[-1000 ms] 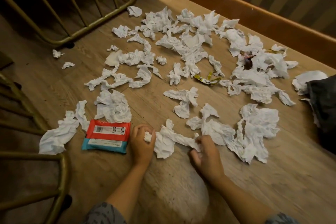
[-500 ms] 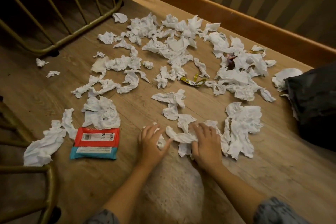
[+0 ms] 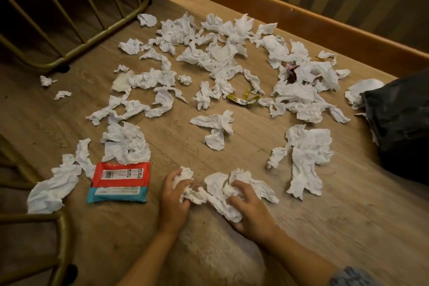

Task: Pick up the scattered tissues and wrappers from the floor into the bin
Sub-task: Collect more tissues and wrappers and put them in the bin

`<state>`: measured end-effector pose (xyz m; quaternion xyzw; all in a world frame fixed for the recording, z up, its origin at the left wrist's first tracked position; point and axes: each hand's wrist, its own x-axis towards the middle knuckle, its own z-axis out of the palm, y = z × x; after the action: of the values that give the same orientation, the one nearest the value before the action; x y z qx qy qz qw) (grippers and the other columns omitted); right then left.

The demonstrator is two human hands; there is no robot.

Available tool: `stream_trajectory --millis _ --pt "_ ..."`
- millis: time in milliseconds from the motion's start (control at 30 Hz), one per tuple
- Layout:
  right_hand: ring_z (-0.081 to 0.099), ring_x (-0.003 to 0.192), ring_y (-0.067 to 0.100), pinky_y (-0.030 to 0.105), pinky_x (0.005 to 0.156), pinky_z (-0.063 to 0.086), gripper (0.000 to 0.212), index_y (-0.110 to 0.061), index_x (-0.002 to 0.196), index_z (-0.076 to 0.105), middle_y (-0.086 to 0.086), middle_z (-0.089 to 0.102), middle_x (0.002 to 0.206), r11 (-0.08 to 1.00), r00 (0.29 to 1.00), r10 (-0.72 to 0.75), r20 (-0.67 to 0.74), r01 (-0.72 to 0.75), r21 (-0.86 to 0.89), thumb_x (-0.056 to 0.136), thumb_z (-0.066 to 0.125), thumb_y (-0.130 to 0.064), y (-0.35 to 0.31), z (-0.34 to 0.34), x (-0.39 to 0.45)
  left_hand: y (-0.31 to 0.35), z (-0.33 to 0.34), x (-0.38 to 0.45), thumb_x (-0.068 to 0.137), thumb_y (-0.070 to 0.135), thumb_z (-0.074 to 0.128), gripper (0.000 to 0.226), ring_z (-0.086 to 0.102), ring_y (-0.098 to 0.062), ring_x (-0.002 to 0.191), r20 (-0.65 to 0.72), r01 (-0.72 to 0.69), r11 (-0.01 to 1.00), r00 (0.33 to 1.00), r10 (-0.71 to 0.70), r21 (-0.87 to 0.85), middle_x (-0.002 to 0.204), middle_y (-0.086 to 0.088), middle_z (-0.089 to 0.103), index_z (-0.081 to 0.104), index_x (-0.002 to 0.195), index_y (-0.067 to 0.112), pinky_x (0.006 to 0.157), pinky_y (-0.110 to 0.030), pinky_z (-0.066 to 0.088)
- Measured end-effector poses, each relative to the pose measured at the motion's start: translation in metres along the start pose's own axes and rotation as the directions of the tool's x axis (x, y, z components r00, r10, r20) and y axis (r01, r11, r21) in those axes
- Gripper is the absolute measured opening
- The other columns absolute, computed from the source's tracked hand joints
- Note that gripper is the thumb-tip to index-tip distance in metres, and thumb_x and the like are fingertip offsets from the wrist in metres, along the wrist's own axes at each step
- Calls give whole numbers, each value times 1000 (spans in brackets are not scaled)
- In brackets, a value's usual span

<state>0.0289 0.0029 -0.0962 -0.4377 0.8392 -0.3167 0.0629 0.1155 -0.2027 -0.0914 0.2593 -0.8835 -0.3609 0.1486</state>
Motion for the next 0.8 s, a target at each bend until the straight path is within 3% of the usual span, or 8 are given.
stream_trajectory --millis 67,167,300,400,533,667,733,800 --pt "49 116 16 22 86 45 32 -16 99 58 8 39 135 988 997 52 -49 -44 150 80 73 -37 -9 -2 3 4 -3 7 70 -12 69 36 52 -22 115 -66 20 999 998 -22 -30 124 -10 56 71 97 11 92 -28 45" --pt "46 114 0 13 90 40 38 -15 111 61 2 44 129 934 945 243 -218 -167 317 79 66 -34 -17 -9 17 11 -4 20 69 -15 64 40 55 -13 105 -61 38 994 997 -44 -100 113 -2 60 71 98 12 90 -25 49" --pt "46 120 19 38 96 44 50 -28 124 63 3 48 132 894 840 445 -312 -397 207 75 60 -19 -3 -17 25 12 4 30 68 -7 64 37 56 -16 103 47 -15 998 999 18 -65 110 0 58 68 96 16 87 -38 53" --pt "39 129 30 52 108 21 44 -35 108 70 2 51 135 865 824 462 -329 -500 -37 68 62 -20 7 -16 19 11 14 27 66 16 70 27 54 -21 103 86 -64 998 994 65 -19 111 -6 55 64 92 13 84 -45 53" --pt "18 144 32 69 111 1 40 -36 111 66 5 40 148 838 840 494 -224 -529 -135 72 59 -34 -1 -4 2 14 19 11 60 66 74 65 38 -8 120 79 -125 992 989 124 1 133 -7 44 62 101 17 94 -25 41" --pt "24 143 32 63 114 0 54 -30 115 64 6 41 146 836 859 475 -189 -508 -209 79 52 -69 -13 3 -11 11 23 3 69 79 54 74 35 -17 130 126 -151 986 982 141 69 144 -9 41 61 108 17 101 -35 36" --pt "36 136 28 60 114 15 57 -27 109 67 2 50 137 865 878 430 -208 -467 -185 80 50 -74 -14 4 -13 8 25 4 81 63 55 52 44 -21 125 87 -162 982 984 154 99 134 -8 52 62 103 16 101 -38 41" --pt "47 123 24 54 103 37 39 -24 96 68 1 59 124 920 915 339 -220 -371 -126 86 58 -60 -8 7 -14 6 26 4 83 36 69 27 51 -19 113 37 -190 977 982 187 96 118 -7 60 64 97 13 95 -38 48"
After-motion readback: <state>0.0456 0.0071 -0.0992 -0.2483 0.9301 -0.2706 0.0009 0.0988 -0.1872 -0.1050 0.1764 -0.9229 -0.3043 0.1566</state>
